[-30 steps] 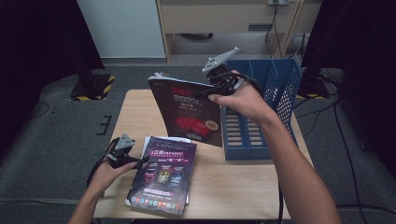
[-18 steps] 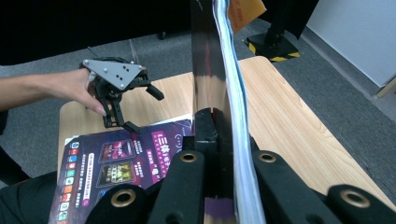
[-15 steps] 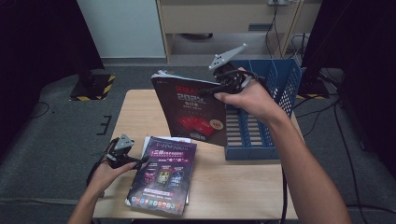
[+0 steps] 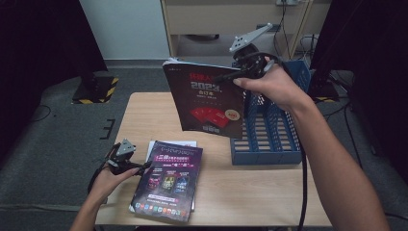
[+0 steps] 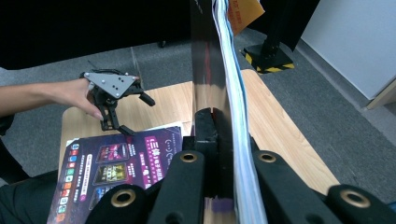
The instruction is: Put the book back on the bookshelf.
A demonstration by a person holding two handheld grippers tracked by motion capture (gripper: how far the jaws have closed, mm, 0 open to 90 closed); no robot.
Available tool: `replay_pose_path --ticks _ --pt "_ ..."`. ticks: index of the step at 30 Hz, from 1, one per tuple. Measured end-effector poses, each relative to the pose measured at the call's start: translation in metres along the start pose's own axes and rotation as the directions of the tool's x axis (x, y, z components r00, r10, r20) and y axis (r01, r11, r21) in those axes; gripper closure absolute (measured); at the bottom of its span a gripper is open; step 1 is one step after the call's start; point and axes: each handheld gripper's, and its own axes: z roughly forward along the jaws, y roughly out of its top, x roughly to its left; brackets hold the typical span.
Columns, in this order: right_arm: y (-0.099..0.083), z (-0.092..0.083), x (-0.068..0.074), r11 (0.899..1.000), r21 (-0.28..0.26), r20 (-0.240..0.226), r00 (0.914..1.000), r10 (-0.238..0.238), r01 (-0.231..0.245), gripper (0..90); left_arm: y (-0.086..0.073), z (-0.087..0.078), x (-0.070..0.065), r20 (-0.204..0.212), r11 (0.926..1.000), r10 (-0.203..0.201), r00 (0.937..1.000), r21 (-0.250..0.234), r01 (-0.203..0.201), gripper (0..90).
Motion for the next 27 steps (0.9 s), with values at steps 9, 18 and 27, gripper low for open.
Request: replay_pose_path --ticks 9,18,27 --pt "-0.007 -0.011 -0.003 1.000 -0.007 0.011 0.9999 -0.003 0.003 87.1 -0.003 -0.001 0.000 -0.025 0.9999 -0.001 0.9997 0.016 0.001 4.2" --pt "-0.018 -0.021 -0.007 1.000 -0.003 0.033 0.9995 -0.003 0.003 87.1 -0.006 -0.003 0.000 -0.029 0.9999 0.002 0.9996 0.016 -0.001 4.3" --pt "-0.028 -0.035 -0.015 1.000 -0.002 0.064 0.9979 0.008 -0.008 87.2 -0.006 -0.004 0.002 -0.029 0.9999 -0.005 0.9996 0.015 0.006 4.4"
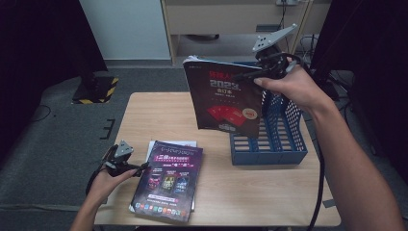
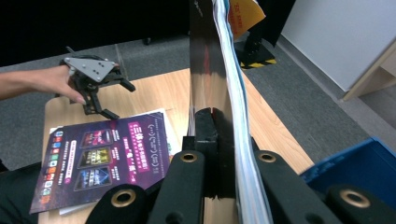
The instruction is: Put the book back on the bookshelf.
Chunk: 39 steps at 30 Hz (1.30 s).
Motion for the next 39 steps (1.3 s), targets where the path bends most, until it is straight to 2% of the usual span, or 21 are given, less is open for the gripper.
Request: replay_pose_path --ticks 7,12,21,33,39 --pt "-0.009 -0.008 -0.008 1.000 0.004 0.026 0.9996 0.012 -0.013 87.2 -0.001 0.001 0.002 -0.001 1.0000 -0.002 1.0000 0.007 0.002 4.4" --pt "-0.020 -0.015 -0.013 0.999 -0.012 0.039 0.9984 0.042 -0.041 87.2 -0.002 0.002 0.002 -0.001 0.9999 -0.005 1.0000 0.013 0.005 4.5" --pt "-0.036 -0.025 -0.018 0.998 -0.023 0.045 0.9971 0.061 -0.060 87.2 -0.002 0.002 0.002 -0.004 0.9999 -0.003 1.0000 0.017 0.004 4.5" --pt "-0.042 -0.042 -0.019 0.992 -0.048 0.109 0.9863 0.124 -0.119 87.1 -0.002 0.002 0.002 -0.002 0.9999 -0.002 1.0000 0.015 0.002 4.6" --pt "-0.050 -0.044 -0.020 0.988 -0.062 0.114 0.9825 0.147 -0.141 87.1 -0.002 0.002 0.002 0.000 0.9999 0.000 1.0000 0.017 0.000 4.6"
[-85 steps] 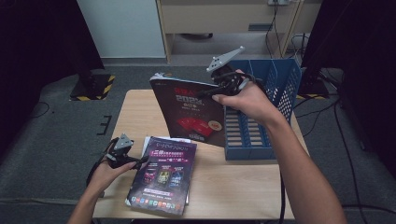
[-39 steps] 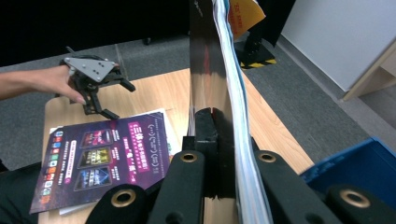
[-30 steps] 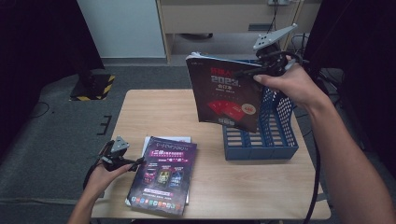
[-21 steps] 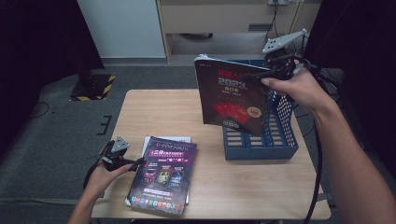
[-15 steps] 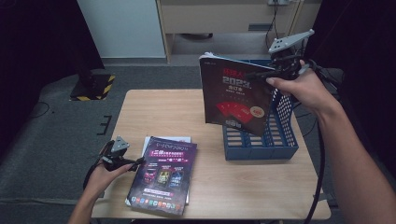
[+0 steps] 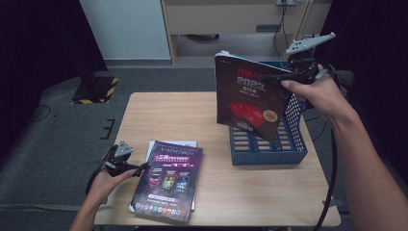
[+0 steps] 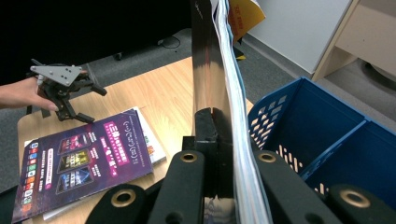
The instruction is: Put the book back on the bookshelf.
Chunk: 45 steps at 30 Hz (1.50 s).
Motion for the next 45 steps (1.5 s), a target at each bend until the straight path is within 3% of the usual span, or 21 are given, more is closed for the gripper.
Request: replay_pose_path --ticks 13,25,45 --pt "-0.008 -0.010 0.004 0.999 -0.032 0.042 0.9981 0.044 -0.043 87.1 0.000 0.001 -0.001 0.002 1.0000 0.000 1.0000 0.000 0.000 4.7" --pt "-0.006 -0.009 0.006 0.997 0.028 0.072 0.9949 0.070 -0.072 87.2 0.000 0.000 0.000 0.002 1.0000 0.001 1.0000 -0.001 -0.001 4.7" --pt "0.007 -0.019 0.007 0.987 0.076 0.152 0.9801 0.128 -0.141 87.2 0.001 0.001 -0.002 0.005 1.0000 0.007 1.0000 -0.003 -0.007 4.7"
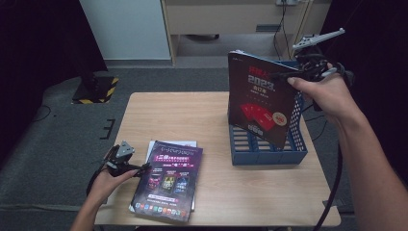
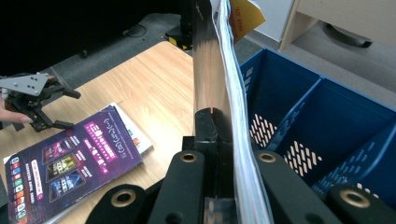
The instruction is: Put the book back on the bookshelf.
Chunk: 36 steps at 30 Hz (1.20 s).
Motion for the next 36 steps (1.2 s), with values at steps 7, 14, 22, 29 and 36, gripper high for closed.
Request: replay_pose_path --ticks 7,14,22,29,36 --pt "0.005 -0.004 0.002 0.999 0.036 0.037 0.9991 0.021 -0.022 87.1 0.000 0.000 0.000 0.002 1.0000 0.000 1.0000 0.000 0.000 4.7" --pt "0.008 -0.007 0.000 0.997 0.052 0.070 0.9964 0.048 -0.052 87.1 0.000 -0.001 0.001 0.002 1.0000 0.001 1.0000 -0.001 -0.001 4.7" --pt "0.012 -0.011 0.003 0.997 0.048 0.086 0.9950 0.052 -0.056 87.2 -0.001 -0.001 0.002 0.003 1.0000 -0.003 1.0000 -0.002 0.003 4.7" --pt "0.013 -0.011 0.002 0.996 0.054 0.113 0.9912 0.069 -0.075 87.1 -0.001 -0.002 0.003 0.001 1.0000 0.001 1.0000 -0.001 -0.001 4.7" --pt "0.014 -0.005 0.002 0.994 0.047 0.125 0.9877 0.093 -0.100 87.1 -0.001 -0.001 0.002 0.003 1.0000 0.001 1.0000 0.000 -0.001 4.7"
